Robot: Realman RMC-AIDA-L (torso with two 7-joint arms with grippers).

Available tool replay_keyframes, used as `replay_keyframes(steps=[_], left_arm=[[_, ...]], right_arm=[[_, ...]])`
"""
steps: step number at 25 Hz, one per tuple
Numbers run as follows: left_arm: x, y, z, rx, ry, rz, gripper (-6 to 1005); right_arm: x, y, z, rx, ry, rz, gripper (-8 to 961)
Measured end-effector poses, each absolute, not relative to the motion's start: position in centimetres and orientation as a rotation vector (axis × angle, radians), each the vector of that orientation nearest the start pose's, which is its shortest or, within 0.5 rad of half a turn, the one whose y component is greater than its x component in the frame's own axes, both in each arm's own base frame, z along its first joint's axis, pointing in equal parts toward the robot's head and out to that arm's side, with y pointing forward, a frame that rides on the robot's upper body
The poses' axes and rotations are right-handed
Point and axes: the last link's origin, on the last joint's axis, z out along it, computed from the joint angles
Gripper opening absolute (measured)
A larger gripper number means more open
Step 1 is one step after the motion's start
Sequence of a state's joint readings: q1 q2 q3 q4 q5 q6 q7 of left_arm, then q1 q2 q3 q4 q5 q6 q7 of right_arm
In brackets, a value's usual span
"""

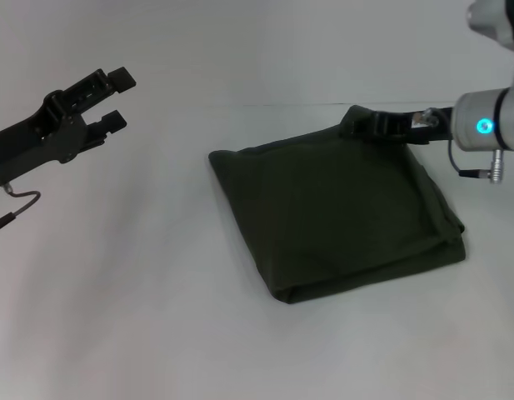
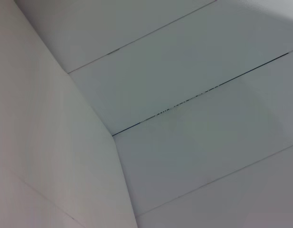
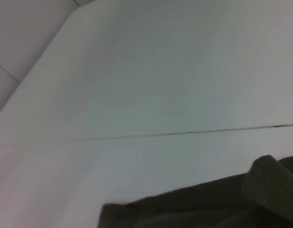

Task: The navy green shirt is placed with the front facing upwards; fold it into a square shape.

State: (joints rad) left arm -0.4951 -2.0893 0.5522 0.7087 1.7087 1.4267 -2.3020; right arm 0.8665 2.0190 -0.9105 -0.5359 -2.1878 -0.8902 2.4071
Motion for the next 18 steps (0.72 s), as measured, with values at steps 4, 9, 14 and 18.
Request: replay_keyframes(steps=[4, 9, 14, 18], left_arm=[[-26.6, 36.1, 5.6, -1.915, -1.743, -1.354, 950], [-26.7, 36.1, 5.6, -1.913, -1.746, -1.355, 950], [-26.6, 36.0, 5.6, -1.916, -1.747, -1.356, 950], [-26.6, 36.0, 5.6, -1.918, -1.748, -1.359, 949]], right_arm=[[21.7, 46.5, -1.8, -2.105, 1.387, 0.243, 450], [23.4, 47.8, 0.0, -1.934, 1.338, 0.101, 451], [24.9, 48.5, 3.8, -1.824, 1.375, 0.172, 453], [24.8, 48.1, 6.1, -1.835, 1.41, 0.227, 454]])
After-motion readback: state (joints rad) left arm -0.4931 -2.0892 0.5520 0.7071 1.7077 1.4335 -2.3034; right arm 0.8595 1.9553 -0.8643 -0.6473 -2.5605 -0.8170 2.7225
